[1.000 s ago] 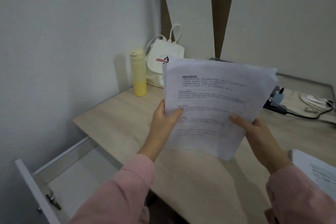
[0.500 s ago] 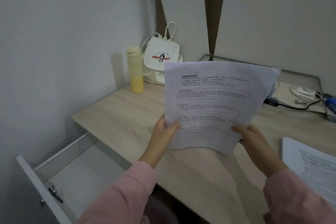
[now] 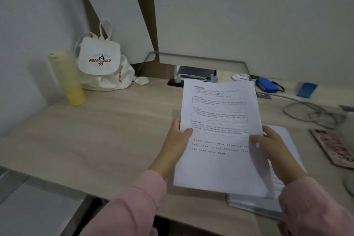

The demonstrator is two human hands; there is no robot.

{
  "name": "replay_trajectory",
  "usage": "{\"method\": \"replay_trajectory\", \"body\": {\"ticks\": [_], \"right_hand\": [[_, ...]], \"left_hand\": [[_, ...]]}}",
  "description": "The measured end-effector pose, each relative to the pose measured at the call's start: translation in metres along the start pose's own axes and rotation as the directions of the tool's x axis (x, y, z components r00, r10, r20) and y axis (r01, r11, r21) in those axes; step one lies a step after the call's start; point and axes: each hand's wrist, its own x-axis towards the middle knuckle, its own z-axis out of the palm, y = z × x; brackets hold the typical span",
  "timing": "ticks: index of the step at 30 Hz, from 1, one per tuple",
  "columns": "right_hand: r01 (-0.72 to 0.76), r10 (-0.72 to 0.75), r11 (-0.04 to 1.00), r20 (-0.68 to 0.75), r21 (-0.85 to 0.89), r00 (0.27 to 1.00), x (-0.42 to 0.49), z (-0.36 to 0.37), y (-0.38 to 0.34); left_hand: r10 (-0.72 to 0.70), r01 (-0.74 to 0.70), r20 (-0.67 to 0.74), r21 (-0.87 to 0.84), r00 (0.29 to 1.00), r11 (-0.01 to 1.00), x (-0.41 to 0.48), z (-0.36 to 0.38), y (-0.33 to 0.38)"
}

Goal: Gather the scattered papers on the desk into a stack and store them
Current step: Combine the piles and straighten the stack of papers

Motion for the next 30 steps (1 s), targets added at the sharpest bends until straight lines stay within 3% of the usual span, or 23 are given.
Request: {"method": "replay_trajectory", "body": {"ticks": [6,15,19,23,25,30], "right_hand": [[-0.058,0.036,0.993,-0.202,-0.102,0.979,-0.006,-0.055,0.038],[-0.163,0.097,0.957,-0.265,-0.239,0.959,-0.009,-0.089,0.072],[-0.22,0.178,0.957,-0.214,-0.188,0.96,-0.002,-0.09,0.081],[-0.327,0.333,0.943,-0.181,0.065,0.925,0.002,-0.09,0.073],[-0.368,0.384,0.918,-0.096,0.147,0.918,0.002,-0.082,0.071],[-0.276,0.231,0.911,0.175,0.306,0.957,-0.004,-0.037,0.069]], "left_hand": [[-0.118,0.11,0.161,0.055,0.98,0.992,-0.006,0.069,-0.015],[-0.186,0.161,0.207,0.132,0.96,0.978,-0.006,0.121,-0.029],[-0.242,0.232,0.251,0.068,0.937,0.97,-0.007,0.122,-0.035],[-0.218,0.211,0.233,0.051,0.948,0.976,-0.002,0.11,-0.04],[-0.214,0.211,0.188,0.036,0.959,0.977,0.003,0.099,-0.043],[-0.209,0.213,0.079,-0.05,0.975,0.976,0.008,0.058,-0.051]]}}
